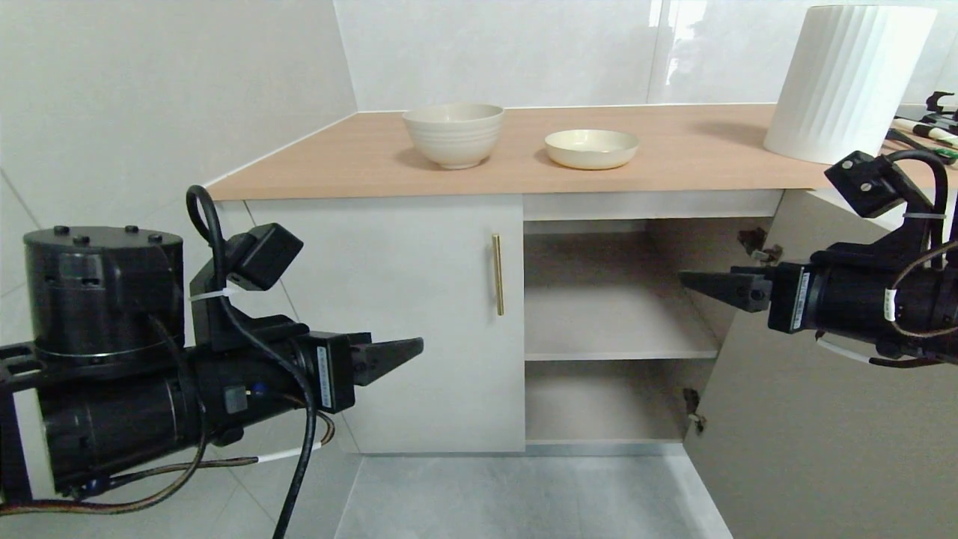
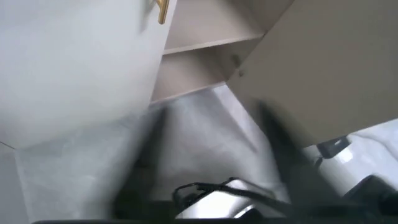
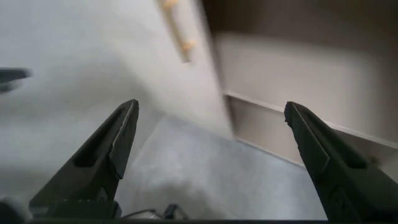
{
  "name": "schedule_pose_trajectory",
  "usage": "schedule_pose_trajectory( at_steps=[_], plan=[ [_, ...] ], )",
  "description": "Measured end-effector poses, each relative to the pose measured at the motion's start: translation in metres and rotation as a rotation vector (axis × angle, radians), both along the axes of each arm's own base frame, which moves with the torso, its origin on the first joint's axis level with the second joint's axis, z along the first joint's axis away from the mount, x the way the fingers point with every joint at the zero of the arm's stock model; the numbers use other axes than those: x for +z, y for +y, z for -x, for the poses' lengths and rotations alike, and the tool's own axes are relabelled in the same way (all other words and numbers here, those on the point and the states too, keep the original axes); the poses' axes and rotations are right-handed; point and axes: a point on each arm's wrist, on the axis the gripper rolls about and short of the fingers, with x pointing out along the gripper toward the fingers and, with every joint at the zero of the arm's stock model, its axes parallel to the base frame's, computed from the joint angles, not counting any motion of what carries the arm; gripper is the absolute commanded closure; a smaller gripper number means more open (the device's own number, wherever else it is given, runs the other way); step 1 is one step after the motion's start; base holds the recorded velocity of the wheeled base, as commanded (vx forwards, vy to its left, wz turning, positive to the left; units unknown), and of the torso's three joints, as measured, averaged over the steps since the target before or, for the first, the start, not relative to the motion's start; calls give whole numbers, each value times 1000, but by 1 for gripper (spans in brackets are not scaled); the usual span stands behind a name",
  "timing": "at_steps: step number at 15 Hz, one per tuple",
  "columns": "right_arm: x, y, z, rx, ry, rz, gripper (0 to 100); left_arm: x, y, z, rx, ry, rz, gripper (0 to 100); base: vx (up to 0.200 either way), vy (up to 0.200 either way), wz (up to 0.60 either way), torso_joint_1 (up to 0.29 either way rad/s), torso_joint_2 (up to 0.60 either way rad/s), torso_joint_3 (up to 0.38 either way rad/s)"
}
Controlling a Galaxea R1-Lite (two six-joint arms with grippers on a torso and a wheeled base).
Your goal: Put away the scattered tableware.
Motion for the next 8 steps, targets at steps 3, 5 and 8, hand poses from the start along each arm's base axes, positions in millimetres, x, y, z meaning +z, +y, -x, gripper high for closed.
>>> schedule_pose_trajectory(
  at_steps=[3, 5, 8],
  plan=[
    [1, 1, 0, -26, -5, 5, 0, -2, 3, 6, -37, -65, -77, 0, 0, 0, 0, 0, 0, 0],
    [2, 1, 0, -27, -8, 4, 0, 2, 5, 9, -35, -82, -72, 0, 0, 0, 0, 0, 0, 0],
    [2, 1, 0, -26, -9, 4, 0, 9, 9, 12, -21, -112, -58, 0, 67, 0, 0, 2, 1, -1]
  ],
)
